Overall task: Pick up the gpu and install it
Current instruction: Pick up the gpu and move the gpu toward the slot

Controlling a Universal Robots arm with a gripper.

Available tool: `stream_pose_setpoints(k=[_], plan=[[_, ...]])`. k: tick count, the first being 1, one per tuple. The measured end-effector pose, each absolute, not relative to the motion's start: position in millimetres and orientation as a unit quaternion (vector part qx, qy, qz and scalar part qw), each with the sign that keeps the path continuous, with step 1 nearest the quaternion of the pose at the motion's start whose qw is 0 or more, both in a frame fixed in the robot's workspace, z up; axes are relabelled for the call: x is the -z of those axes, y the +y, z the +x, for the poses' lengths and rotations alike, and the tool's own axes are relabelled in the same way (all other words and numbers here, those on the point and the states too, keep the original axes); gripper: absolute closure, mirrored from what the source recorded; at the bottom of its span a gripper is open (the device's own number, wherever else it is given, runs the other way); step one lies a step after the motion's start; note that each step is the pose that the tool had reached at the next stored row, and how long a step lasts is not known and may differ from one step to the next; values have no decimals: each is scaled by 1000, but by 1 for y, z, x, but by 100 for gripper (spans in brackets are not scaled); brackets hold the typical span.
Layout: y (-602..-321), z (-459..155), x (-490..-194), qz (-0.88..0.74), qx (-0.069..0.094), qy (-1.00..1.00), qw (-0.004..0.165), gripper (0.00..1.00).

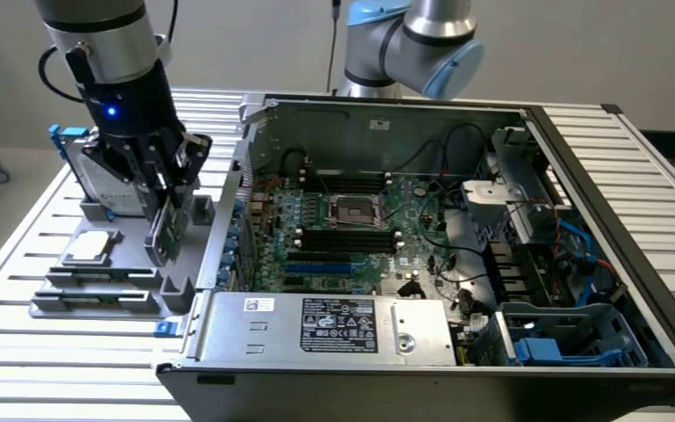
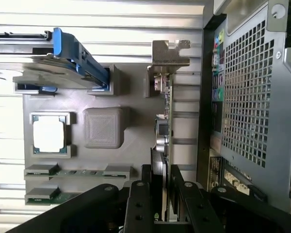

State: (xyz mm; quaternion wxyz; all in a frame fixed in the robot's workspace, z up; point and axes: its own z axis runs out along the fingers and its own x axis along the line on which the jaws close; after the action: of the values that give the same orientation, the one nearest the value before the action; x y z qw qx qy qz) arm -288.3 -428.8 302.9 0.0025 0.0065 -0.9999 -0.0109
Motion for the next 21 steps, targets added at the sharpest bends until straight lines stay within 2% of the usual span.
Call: stream_pose_setpoints(k=[12,21], plan=[[-429,-284,-358,7,11,-1000,3,74],[-429,-246,-398,6,13,-1000,5,74]])
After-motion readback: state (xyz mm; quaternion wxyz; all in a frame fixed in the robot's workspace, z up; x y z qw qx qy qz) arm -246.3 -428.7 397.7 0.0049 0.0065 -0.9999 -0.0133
